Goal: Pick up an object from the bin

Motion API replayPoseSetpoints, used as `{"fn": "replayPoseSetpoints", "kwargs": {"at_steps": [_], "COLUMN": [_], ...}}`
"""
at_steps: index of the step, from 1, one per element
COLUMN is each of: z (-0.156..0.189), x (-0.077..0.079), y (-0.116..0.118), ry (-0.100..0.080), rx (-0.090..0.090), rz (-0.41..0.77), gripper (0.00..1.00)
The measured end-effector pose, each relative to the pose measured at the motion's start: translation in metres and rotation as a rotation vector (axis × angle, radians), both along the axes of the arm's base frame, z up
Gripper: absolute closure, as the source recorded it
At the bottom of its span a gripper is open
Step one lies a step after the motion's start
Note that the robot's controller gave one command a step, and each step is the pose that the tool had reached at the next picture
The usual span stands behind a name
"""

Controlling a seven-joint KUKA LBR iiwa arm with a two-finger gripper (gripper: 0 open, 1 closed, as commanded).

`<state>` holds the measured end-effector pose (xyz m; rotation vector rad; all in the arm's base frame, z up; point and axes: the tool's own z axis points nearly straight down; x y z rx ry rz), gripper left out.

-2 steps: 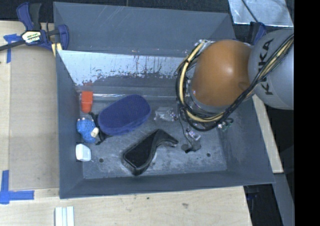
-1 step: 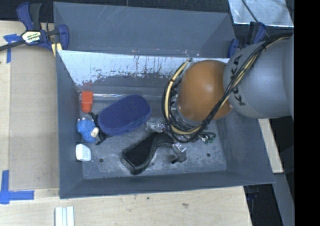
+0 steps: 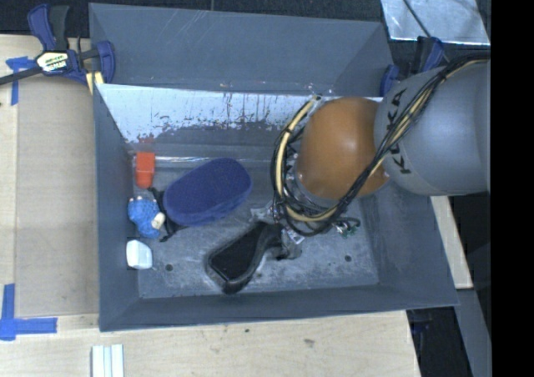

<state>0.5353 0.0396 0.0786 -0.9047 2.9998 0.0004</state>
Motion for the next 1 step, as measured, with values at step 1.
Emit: {"fn": "replayPoseSetpoints", "kwargs": {"at_steps": [1], "z": [0.1056], "x": [0.0431], "y": [-0.045], "ry": [-0.004], "rx": [-0.004], "rz": [-0.014], "gripper": [1.0]}}
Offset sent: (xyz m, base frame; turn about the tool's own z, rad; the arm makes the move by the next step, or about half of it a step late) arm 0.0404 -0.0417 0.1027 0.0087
